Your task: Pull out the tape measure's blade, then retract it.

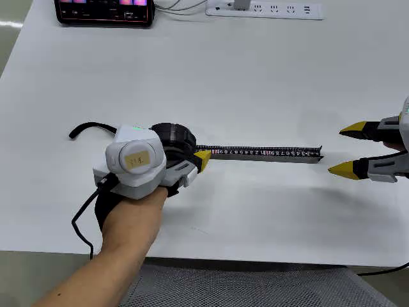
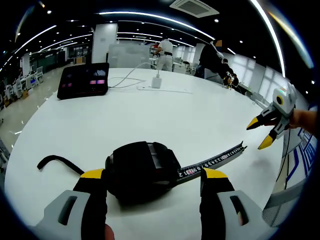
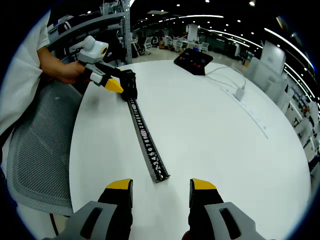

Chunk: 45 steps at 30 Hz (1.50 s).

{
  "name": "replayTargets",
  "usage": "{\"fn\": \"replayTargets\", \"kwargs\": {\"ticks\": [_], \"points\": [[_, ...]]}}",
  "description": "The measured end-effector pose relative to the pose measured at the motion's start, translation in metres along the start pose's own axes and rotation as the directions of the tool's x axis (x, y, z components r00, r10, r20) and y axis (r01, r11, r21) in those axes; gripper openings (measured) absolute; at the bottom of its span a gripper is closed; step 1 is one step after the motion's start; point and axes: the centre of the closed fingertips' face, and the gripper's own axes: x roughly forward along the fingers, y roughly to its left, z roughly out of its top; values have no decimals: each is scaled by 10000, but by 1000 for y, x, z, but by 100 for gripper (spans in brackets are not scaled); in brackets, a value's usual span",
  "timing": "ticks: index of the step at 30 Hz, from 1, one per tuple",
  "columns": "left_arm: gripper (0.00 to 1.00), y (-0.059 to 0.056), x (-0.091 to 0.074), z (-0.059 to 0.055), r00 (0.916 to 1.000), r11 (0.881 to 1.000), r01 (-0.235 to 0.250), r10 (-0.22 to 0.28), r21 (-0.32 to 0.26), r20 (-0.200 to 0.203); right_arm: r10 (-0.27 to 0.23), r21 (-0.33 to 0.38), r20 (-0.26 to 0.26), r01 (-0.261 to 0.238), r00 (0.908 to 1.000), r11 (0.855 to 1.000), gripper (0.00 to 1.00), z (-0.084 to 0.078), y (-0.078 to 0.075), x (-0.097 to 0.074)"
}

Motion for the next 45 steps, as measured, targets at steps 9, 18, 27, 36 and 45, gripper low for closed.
{"fn": "replayTargets", "kwargs": {"ticks": [9, 18, 27, 36, 45], "points": [[68, 5, 3, 1, 9996, 9992, -290, 289, -293, -34, 634, -691, -537, -671, 9965, 9954, 36, 2, -5, 13], [65, 8, 4, 2, 9989, 9976, -475, 475, -511, -18, 1150, -980, -1003, -1248, 9883, 9873, 30, -3, -2, 23], [62, 12, 7, 2, 9980, 9945, -630, 631, -833, -12, 1439, -1222, -1367, -1608, 9801, 9794, 27, -10, 3, 30], [60, 14, 8, 1, 9974, 9940, -722, 719, -821, -57, 1664, -1468, -1570, -1896, 9735, 9708, 24, -10, 7, 35], [59, 13, 7, 0, 9978, 9952, -661, 655, -723, -106, 1704, -1646, -1696, -1984, 9707, 9662, 19, -12, 8, 39]]}}
